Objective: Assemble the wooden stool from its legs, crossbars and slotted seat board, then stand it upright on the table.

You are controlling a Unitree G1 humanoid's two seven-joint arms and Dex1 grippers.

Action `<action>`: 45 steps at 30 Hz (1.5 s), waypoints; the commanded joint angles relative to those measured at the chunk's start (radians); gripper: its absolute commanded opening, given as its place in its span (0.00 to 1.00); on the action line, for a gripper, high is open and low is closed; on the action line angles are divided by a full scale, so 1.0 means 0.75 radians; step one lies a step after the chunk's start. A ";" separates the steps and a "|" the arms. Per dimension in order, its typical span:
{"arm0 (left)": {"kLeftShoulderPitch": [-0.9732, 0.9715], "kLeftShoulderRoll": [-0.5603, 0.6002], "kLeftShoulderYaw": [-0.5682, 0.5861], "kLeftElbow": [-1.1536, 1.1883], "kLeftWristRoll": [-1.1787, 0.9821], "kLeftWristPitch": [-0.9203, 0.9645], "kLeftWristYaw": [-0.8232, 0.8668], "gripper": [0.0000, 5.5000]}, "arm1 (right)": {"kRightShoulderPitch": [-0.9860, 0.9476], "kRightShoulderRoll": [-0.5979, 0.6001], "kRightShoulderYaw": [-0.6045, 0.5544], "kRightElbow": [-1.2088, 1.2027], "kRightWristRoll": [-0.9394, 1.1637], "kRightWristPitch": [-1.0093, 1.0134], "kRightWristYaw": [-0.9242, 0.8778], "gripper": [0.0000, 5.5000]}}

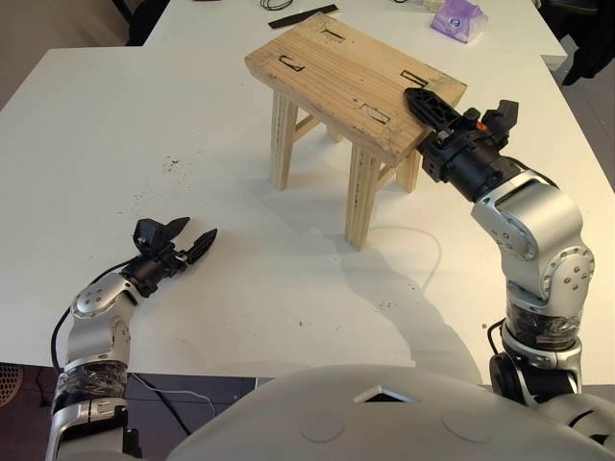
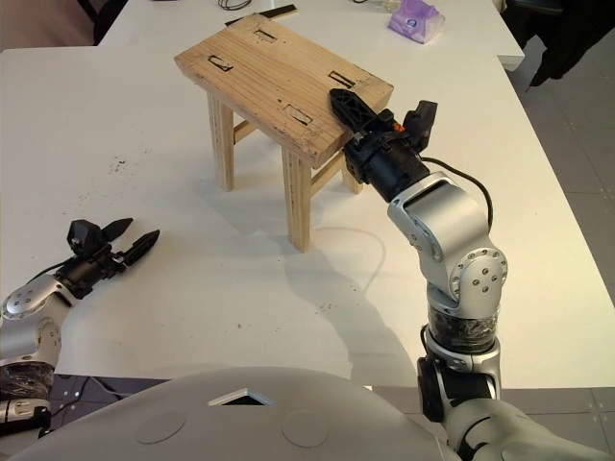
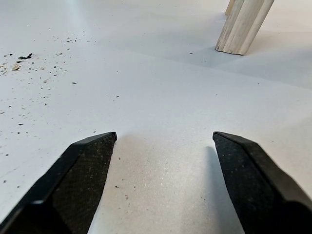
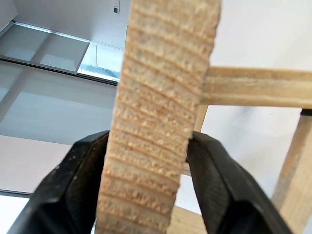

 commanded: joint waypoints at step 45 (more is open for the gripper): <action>-0.299 -0.341 -0.006 0.137 0.211 -0.294 0.575 0.67 | 0.219 -0.047 -0.022 1.168 -2.201 -0.897 1.117 0.88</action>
